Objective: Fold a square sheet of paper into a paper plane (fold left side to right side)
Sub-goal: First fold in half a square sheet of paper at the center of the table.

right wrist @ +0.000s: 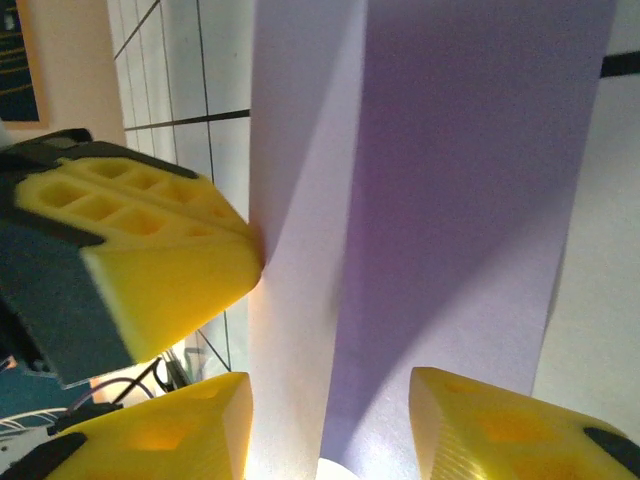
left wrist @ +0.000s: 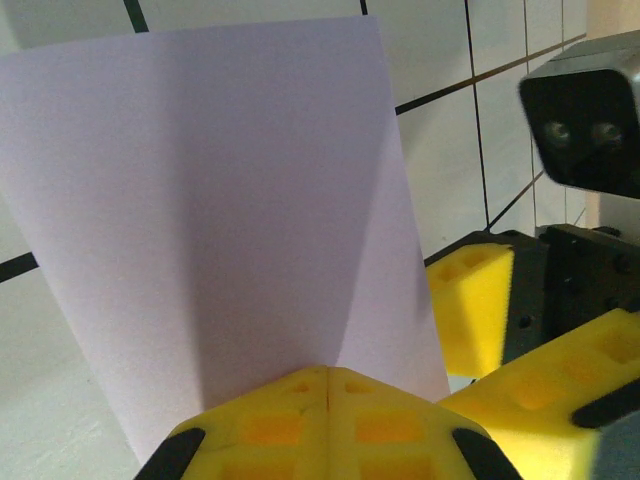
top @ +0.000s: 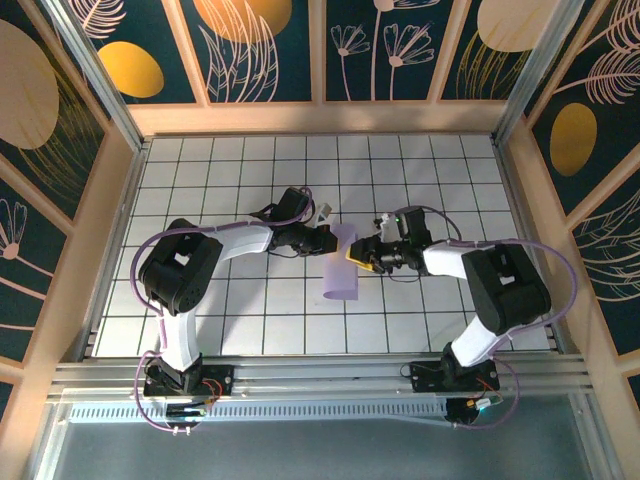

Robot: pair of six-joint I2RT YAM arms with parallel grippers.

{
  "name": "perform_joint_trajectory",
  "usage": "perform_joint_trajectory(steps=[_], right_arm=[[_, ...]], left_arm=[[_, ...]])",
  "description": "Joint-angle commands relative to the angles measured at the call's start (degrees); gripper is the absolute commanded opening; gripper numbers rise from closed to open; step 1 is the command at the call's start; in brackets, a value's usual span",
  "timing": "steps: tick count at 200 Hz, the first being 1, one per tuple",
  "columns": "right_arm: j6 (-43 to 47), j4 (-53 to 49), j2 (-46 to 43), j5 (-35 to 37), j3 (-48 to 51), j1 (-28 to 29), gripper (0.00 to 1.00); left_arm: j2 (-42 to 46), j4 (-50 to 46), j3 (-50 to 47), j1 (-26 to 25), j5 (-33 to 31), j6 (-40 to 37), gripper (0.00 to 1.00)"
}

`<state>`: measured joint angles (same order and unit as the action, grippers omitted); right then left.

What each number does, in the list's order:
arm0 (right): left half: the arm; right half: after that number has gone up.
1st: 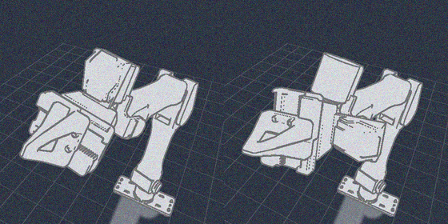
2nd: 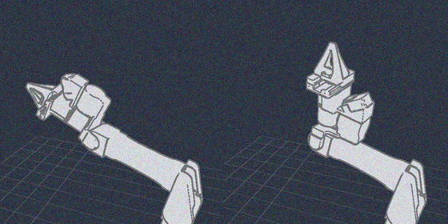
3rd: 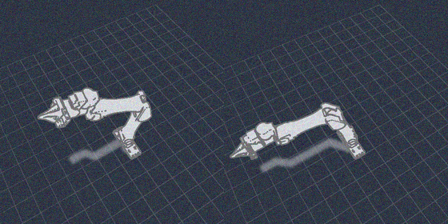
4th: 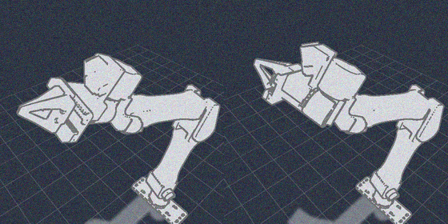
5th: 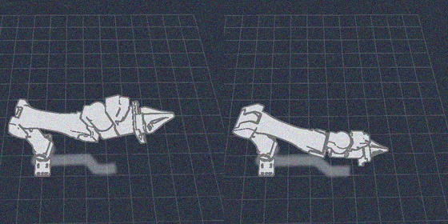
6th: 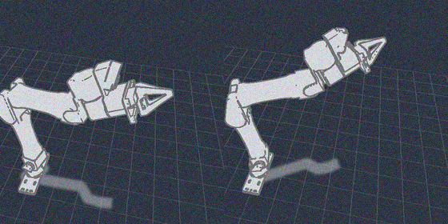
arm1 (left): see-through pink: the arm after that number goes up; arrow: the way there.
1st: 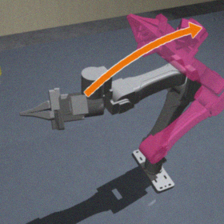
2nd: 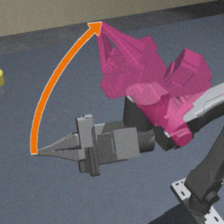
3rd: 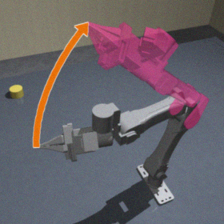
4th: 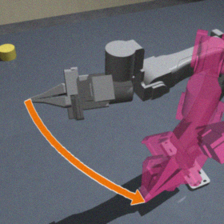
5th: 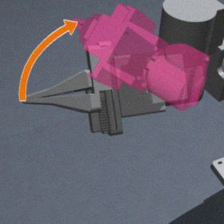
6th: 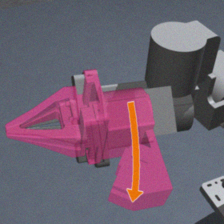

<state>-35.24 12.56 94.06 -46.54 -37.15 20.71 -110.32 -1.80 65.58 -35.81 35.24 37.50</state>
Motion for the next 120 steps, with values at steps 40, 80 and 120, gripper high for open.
perform_joint_trajectory(steps=[40,80,120], right_arm=[[-2.78,5.50,1.88,-1.11,-0.83,1.21,0.32],[-2.92,4.76,2.05,-0.28,0.57,1.42,0.14],[-3.98,4.19,1.80,1.20,1.88,1.72,0.06]], left_arm=[[-0.34,-1.60,-0.63,-0.44,-1.38,-0.94,0.07],[1.93,-1.32,-1.32,-0.48,-3.91,-0.71,0.14],[6.46,-0.83,-3.18,-0.43,-10.32,1.30,0.37]])
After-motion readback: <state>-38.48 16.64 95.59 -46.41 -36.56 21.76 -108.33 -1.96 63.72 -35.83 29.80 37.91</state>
